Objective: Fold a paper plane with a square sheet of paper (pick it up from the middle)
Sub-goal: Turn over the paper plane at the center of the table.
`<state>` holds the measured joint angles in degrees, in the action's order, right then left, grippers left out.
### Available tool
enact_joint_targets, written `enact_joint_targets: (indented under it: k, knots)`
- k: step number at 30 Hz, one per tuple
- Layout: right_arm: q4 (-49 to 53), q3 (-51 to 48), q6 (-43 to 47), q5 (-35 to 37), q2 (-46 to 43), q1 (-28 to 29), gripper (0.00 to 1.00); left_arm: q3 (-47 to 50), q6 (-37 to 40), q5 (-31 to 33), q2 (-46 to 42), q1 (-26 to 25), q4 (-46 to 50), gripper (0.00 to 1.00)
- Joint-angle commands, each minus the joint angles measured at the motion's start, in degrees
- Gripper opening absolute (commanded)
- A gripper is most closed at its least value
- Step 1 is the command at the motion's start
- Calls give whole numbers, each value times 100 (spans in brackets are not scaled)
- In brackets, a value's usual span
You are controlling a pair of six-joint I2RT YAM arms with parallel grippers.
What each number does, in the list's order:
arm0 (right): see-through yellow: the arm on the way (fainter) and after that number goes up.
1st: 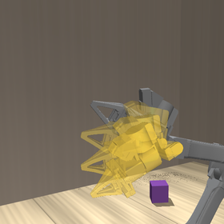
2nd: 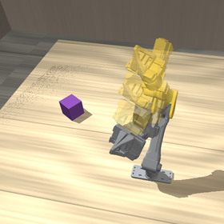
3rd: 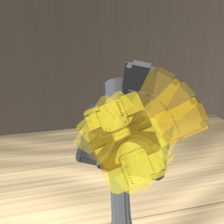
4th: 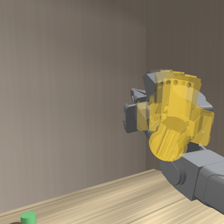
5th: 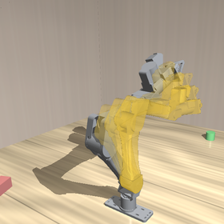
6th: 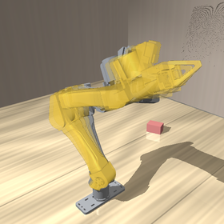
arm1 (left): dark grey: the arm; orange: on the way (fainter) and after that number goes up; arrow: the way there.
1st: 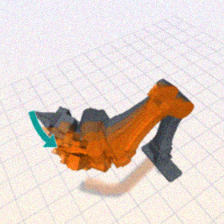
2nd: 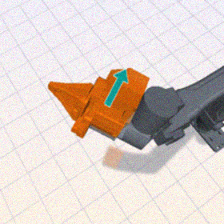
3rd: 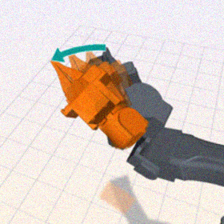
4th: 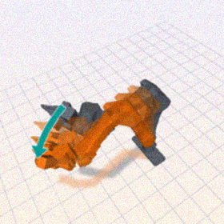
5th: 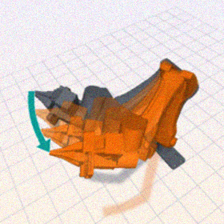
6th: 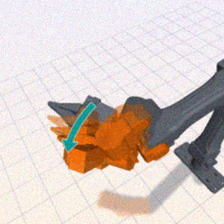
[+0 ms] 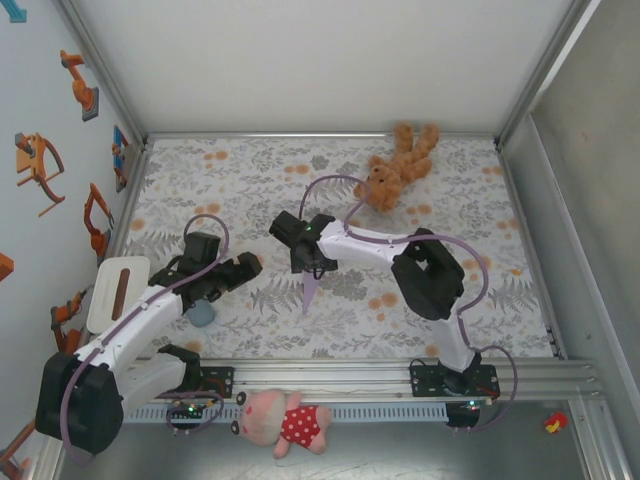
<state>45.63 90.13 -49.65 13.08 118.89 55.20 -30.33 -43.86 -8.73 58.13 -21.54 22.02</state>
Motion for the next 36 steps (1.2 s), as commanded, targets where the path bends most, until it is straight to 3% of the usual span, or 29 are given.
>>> enact_joint_targets:
  k: [1, 7, 14, 23, 36]
  knots:
    - [570, 315, -265, 414, 173, 42, 65, 43, 217, 144, -105, 53, 269, 96]
    - [830, 409, -372, 573, 192, 58, 63, 45, 248, 166, -73, 68, 244, 96]
    - [950, 304, -492, 843, -42, 66, 54, -3, 234, 109, 80, 68, 188, 96]
    - [746, 392, -467, 356, 150, 64, 56, -90, 246, 51, 255, 62, 155, 96]
    - [1101, 192, -728, 745, -59, 79, 31, -124, 229, -4, 340, 67, 111, 96]
